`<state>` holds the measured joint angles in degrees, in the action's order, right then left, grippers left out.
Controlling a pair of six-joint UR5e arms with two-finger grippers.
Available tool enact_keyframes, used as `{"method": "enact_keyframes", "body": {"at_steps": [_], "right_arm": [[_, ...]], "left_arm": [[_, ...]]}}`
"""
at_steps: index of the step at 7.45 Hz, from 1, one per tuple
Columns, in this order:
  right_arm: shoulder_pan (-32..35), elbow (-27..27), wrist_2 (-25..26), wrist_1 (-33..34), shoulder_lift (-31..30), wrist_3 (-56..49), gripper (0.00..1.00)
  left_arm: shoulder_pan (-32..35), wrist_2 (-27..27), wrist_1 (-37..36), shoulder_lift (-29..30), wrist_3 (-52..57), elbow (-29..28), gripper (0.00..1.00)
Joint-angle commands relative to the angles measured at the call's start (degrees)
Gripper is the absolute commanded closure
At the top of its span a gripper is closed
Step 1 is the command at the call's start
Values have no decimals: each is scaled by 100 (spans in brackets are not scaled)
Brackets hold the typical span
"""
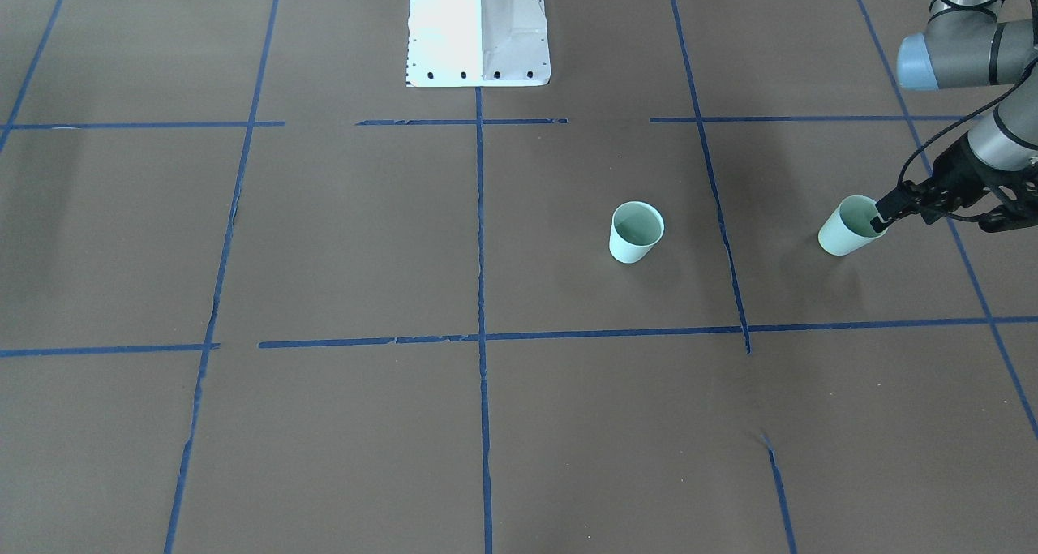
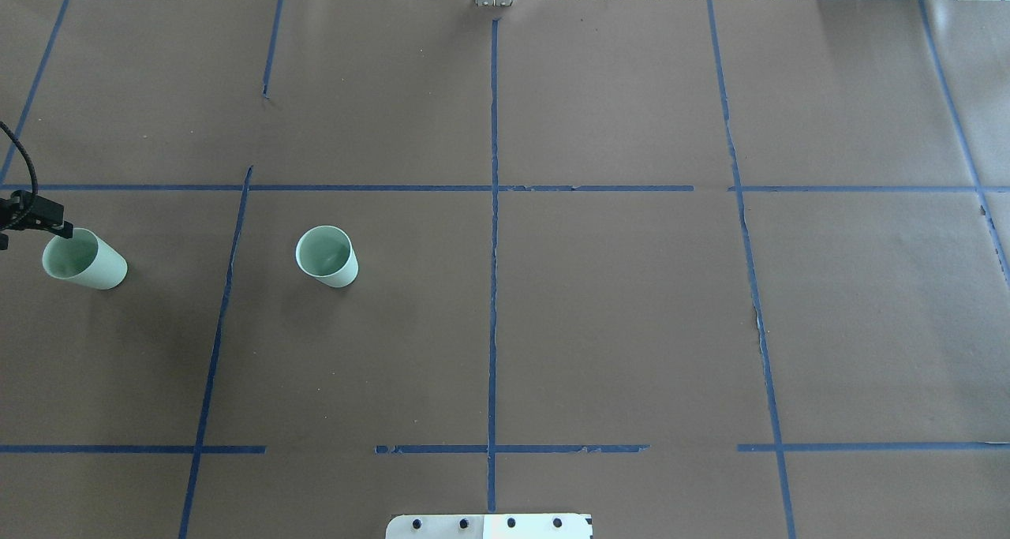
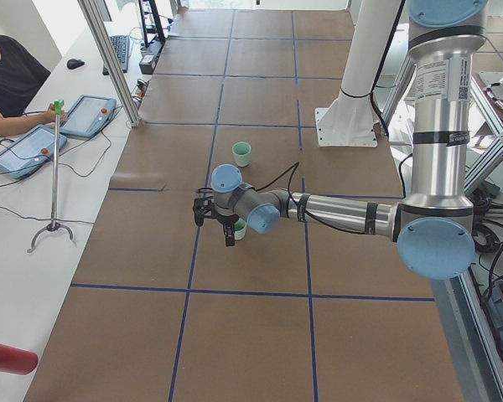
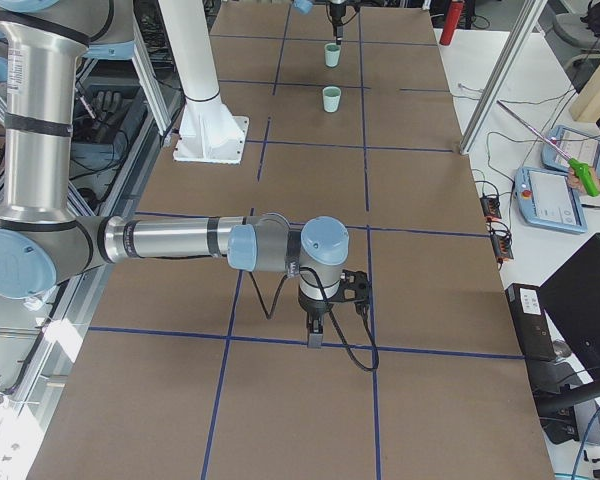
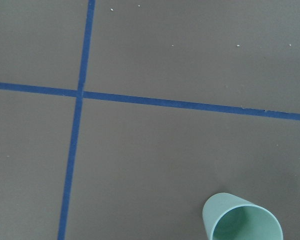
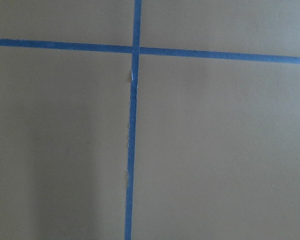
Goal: Stack cups
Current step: 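Lower the left gripper onto the outer mint-green cup and grasp it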
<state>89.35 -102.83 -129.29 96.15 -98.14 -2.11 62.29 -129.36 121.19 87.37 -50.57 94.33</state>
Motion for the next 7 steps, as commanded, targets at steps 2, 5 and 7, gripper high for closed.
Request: {"method": "enact_keyframes", "body": {"at_steps": [2,5,7], "right_arm": [[3,0,0,0,-4,0,0],[3,0,0,0,-4,0,0],[3,0,0,0,5,0,0]], "left_arm": [[-130,33,116,-18,-49,-29,0],[-217,25,116,-88,-32,-20,0],[-305,16,107,-158,-32,6,0]]}}
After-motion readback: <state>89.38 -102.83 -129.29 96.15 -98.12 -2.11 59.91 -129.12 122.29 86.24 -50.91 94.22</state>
